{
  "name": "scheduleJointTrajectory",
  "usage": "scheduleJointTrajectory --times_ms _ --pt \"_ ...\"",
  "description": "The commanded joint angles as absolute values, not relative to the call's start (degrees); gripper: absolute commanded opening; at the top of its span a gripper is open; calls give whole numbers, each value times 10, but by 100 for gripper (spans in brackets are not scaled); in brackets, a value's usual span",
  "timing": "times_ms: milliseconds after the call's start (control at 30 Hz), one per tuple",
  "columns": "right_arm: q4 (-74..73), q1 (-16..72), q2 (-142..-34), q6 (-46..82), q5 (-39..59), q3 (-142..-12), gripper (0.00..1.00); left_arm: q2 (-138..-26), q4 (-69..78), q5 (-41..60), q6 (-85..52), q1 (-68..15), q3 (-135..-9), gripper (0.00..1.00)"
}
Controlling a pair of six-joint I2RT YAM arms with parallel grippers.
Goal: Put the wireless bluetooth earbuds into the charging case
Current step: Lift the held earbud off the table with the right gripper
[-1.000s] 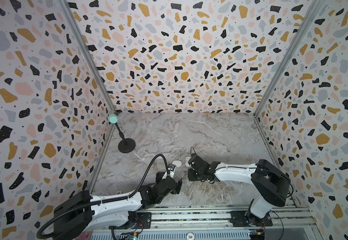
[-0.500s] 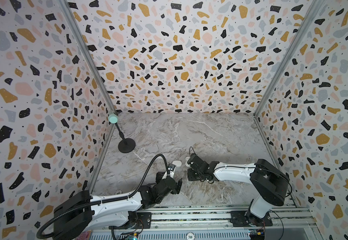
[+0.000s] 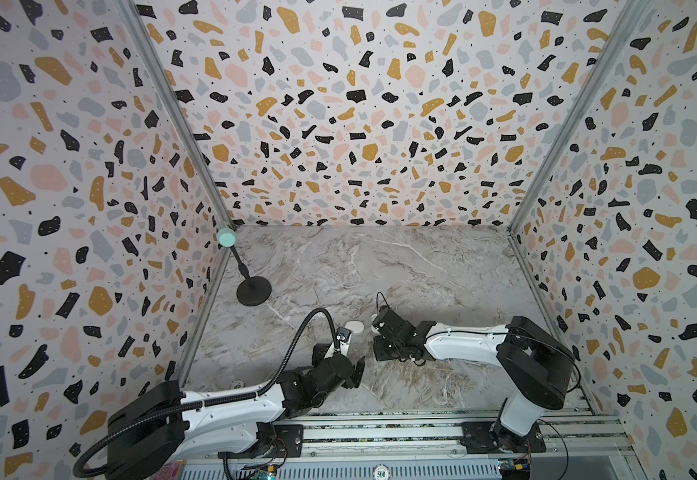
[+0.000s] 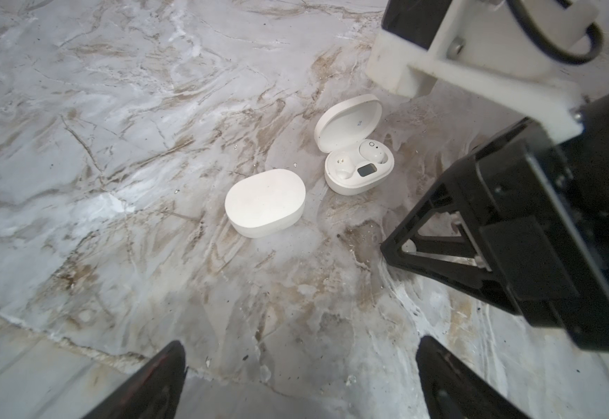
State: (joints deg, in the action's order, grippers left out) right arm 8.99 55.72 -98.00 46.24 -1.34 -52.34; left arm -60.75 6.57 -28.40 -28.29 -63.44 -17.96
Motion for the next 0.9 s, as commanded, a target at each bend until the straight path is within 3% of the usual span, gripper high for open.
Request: scheduleJointTrajectory --times_ms 0,867 --pt "121 560 -991 457 -25 -536 24 -604 86 -290 -287 -637 -185 100" --pt "131 567 -969 470 -61 -529 16 -586 73 -282 -295 -637 -204 100"
